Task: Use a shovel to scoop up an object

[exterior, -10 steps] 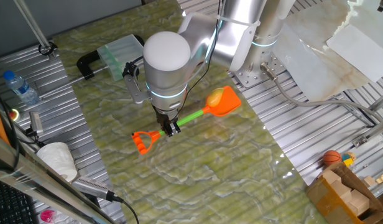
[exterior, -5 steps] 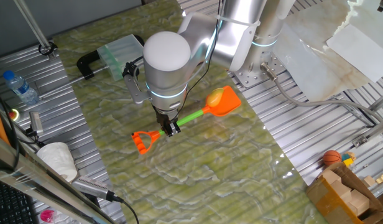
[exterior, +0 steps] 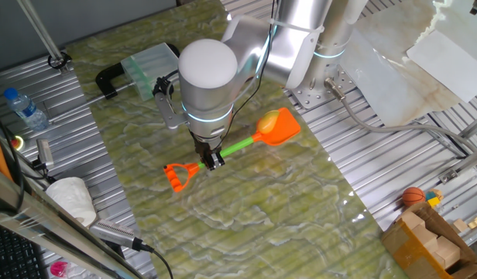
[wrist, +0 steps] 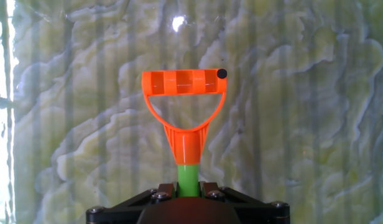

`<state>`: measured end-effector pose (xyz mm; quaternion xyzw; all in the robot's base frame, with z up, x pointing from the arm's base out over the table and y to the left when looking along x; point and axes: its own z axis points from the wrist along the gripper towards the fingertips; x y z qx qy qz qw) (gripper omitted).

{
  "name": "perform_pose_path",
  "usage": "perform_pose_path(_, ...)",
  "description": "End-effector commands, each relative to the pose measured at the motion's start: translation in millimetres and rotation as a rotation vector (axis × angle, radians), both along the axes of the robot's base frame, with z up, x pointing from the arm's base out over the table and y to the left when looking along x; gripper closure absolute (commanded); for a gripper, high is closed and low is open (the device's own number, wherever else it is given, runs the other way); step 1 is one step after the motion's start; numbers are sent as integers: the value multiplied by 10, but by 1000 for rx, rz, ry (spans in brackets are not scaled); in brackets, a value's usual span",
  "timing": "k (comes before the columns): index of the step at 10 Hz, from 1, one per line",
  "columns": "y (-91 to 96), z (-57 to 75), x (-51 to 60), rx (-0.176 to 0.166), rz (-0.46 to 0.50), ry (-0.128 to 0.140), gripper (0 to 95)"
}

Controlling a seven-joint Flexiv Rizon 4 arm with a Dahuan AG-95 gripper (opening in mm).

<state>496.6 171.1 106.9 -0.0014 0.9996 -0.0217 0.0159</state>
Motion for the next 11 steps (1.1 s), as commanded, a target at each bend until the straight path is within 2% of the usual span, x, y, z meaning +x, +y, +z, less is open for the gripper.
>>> perform_pose_path(1,1,3,-2,0,4,2,950)
perform_pose_path(6,3,1,-2,7,8,12,950)
perform_pose_path(11,177,-103,107,29,-2,5,950)
